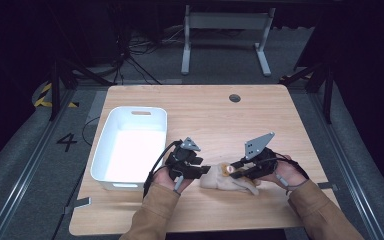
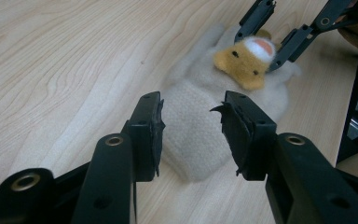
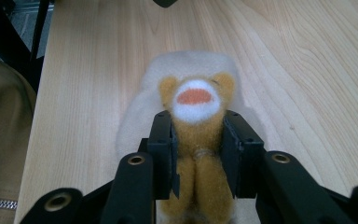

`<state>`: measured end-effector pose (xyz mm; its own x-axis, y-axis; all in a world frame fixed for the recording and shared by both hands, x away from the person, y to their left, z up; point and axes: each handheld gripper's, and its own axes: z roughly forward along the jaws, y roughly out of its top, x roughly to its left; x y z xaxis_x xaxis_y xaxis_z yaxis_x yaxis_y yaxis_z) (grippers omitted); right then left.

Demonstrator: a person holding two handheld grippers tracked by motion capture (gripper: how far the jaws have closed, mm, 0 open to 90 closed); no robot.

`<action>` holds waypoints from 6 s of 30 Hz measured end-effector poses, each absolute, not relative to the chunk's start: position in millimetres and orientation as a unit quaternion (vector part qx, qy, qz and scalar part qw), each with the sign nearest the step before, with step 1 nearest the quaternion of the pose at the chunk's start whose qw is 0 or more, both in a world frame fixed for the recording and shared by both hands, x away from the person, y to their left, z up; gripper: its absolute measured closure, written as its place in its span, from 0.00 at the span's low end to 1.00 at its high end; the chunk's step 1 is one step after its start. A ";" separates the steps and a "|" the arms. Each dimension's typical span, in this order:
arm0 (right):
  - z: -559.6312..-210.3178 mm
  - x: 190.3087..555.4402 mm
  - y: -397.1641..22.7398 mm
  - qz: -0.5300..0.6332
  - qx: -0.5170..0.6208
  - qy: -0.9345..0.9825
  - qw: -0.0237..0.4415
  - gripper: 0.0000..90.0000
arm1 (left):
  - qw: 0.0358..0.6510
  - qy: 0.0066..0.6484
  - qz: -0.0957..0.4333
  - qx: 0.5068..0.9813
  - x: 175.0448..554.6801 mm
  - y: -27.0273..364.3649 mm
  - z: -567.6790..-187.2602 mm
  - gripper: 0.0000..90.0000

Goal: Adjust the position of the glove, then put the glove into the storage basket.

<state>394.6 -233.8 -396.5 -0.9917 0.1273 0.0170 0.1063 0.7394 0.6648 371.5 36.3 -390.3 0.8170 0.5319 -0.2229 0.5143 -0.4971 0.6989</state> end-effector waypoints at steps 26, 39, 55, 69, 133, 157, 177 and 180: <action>-387.3 402.3 -253.1 0.397 0.147 0.904 0.058 0.51 | 0.390 0.303 0.036 0.869 373.7 30.7 -393.3 0.50; -368.7 401.6 -290.5 0.438 0.233 0.858 0.136 0.53 | 0.381 0.300 0.016 0.874 377.7 24.2 -392.8 0.46; -372.9 411.3 -337.3 0.447 0.343 0.806 0.181 0.52 | 0.382 0.298 0.047 0.874 377.5 19.0 -396.2 0.47; -387.1 421.1 -360.8 0.430 0.392 0.793 0.182 0.51 | 0.401 0.266 0.020 0.876 377.2 10.8 -403.7 0.39; -417.2 378.2 -294.2 0.353 0.117 0.928 0.002 0.99 | 0.409 0.225 0.003 0.884 388.9 3.7 -420.8 0.10; -440.0 393.3 -294.1 0.282 0.180 0.941 0.054 0.99 | 0.397 0.221 0.010 0.891 389.9 -1.5 -426.3 0.07; -421.1 391.6 -323.2 0.362 0.219 0.904 0.052 0.95 | 0.377 0.173 0.014 0.910 395.0 -27.2 -449.4 0.00; -420.7 391.4 -324.3 0.364 0.221 0.903 0.051 0.94 | 0.368 0.171 0.023 0.914 394.3 -31.4 -451.9 0.00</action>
<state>391.4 -324.3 -420.7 -0.8973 0.4361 0.0683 0.3614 0.6369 0.6811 394.3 -31.4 -451.9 0.9408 0.3288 -0.0827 0.2943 -0.6708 0.6807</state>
